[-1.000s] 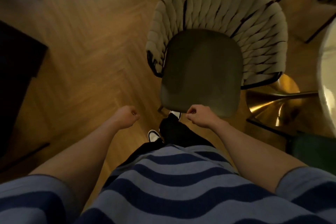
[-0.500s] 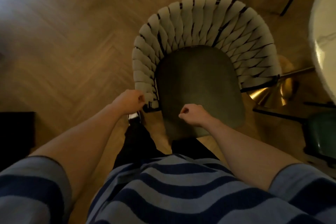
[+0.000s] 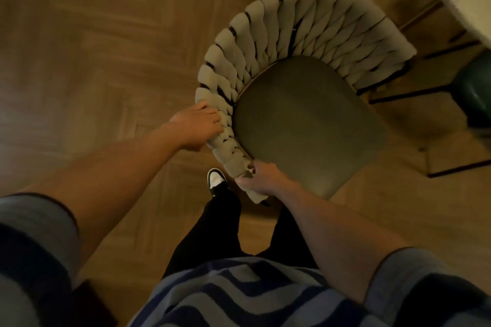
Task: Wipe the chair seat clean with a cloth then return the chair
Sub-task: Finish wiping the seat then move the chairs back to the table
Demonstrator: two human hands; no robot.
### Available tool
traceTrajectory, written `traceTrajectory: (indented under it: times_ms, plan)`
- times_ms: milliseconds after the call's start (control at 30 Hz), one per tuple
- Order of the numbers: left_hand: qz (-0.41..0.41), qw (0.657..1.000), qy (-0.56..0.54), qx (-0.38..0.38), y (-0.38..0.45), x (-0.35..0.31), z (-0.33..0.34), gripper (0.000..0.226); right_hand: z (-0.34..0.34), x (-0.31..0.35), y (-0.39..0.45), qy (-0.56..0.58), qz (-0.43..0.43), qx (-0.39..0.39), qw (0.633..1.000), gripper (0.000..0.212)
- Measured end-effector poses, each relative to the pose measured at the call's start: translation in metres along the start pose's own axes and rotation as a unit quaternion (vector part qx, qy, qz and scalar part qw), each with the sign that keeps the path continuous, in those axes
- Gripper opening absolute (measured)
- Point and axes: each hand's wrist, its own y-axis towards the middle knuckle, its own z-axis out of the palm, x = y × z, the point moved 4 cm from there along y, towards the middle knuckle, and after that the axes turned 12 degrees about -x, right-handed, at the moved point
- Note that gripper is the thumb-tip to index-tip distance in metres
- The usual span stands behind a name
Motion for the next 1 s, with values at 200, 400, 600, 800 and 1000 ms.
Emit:
traceTrajectory:
  times_ms: [200, 400, 600, 800, 1000]
  plan:
    - [0.045, 0.994, 0.082, 0.056, 0.028, 0.018, 0.005, 0.031, 0.033, -0.003, 0.006, -0.058, 0.030, -0.053, 0.996, 0.067]
    - [0.070, 0.991, 0.111, 0.017, 0.024, -0.002, 0.001, 0.026, 0.036, -0.021, -0.007, -0.077, 0.011, -0.076, 0.994, 0.051]
    - [0.033, 0.997, 0.056, 0.044, 0.008, -0.101, -0.013, 0.021, 0.040, -0.093, -0.058, -0.094, 0.018, -0.051, 0.994, 0.043]
    - [-0.047, 0.993, -0.022, 0.105, 0.013, -0.221, -0.020, 0.017, 0.039, -0.184, -0.110, -0.131, 0.073, -0.104, 0.983, 0.039]
    - [0.000, 0.993, -0.062, 0.104, 0.010, -0.254, -0.008, 0.033, 0.048, -0.217, -0.128, -0.157, 0.104, -0.103, 0.977, 0.038]
